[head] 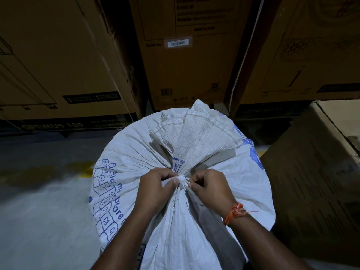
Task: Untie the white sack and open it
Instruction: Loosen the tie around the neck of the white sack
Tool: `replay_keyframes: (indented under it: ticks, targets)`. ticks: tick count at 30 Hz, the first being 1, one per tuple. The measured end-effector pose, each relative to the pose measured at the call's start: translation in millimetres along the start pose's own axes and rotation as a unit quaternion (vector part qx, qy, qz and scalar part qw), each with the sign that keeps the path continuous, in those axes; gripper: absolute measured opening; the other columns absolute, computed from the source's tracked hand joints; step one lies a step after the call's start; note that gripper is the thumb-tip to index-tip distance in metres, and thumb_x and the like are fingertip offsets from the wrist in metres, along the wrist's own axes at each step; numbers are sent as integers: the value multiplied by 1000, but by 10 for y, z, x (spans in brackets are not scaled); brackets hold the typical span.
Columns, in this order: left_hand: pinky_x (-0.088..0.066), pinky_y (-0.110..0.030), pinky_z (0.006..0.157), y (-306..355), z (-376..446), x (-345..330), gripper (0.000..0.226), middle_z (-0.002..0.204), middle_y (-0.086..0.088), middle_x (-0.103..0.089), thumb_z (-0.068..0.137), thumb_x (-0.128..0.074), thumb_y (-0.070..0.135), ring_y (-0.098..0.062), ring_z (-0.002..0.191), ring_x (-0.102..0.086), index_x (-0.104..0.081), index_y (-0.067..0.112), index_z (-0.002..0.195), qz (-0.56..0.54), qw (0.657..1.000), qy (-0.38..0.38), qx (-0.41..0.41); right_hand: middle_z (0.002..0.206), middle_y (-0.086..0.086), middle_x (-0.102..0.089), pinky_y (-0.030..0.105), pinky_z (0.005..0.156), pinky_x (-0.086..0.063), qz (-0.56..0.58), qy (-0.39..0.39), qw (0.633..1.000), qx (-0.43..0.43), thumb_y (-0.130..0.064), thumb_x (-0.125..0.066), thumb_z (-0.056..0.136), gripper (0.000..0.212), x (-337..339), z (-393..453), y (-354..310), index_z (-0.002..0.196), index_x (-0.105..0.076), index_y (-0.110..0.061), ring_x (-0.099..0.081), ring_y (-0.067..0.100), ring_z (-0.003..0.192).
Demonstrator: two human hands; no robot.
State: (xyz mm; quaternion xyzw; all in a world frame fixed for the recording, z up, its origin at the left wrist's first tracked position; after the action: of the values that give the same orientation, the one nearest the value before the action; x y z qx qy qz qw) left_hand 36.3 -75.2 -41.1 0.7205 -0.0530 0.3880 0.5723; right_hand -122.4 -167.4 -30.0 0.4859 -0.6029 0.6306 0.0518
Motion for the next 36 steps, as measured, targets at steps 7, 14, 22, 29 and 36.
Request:
replay_keyframes:
  ticks: [7, 14, 22, 29, 36]
  targets:
    - [-44, -7, 78, -31, 7, 21, 29, 89, 35, -73, 85, -82, 17, 10, 98, -66, -77, 44, 74, -25, 1000, -1, 3, 75, -2, -77, 26, 70, -53, -3, -2, 1000, -1, -19, -75, 86, 9, -8, 7, -23, 80, -80, -18, -70, 11, 73]
    - [-38, 4, 76, -26, 8, 32, 25, 91, 27, -71, 84, -83, 11, 20, 97, -61, -82, 35, 77, -36, 999, -3, 6, 68, 0, -75, 28, 67, -55, 11, 5, 1000, -4, -18, -78, 83, 9, -38, 5, -58, 75, -79, -17, -71, 12, 67]
    - [-35, 6, 80, -67, 13, 36, 13, 101, 27, -69, 85, -82, 13, 16, 105, -60, -86, 25, 87, -21, 1000, -4, 13, 68, -1, -75, 23, 59, -48, -8, -17, 1000, -16, -20, -79, 78, 4, 29, -33, -97, 75, -77, -17, -67, 10, 64]
    - [-34, 8, 76, -35, 17, 18, 11, 95, 33, -66, 85, -82, 13, 24, 93, -58, -86, 24, 86, -23, 1000, -6, 17, 67, -9, -72, 19, 62, -48, -27, -22, 999, -10, -24, -80, 74, 5, 175, -86, -58, 71, -76, -25, -65, 3, 65]
    - [-36, 6, 76, -62, 17, 8, 11, 94, 33, -67, 86, -81, 15, 22, 93, -59, -86, 24, 89, -18, 1000, 3, 21, 66, -4, -72, 25, 62, -48, -44, -7, 999, 4, -16, -70, 74, 20, 141, -58, -96, 60, -65, -30, -67, 10, 66]
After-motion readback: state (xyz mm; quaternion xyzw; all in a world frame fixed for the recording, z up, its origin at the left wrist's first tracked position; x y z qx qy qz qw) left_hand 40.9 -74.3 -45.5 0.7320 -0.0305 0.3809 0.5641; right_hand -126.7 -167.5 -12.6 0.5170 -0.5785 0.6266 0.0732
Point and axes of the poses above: each hand's wrist, its own z-axis towards the middle knuckle, its own x-axis out of the back of the hand, y = z × x, the point moved 2 cm from there along z, towards the middle knuckle
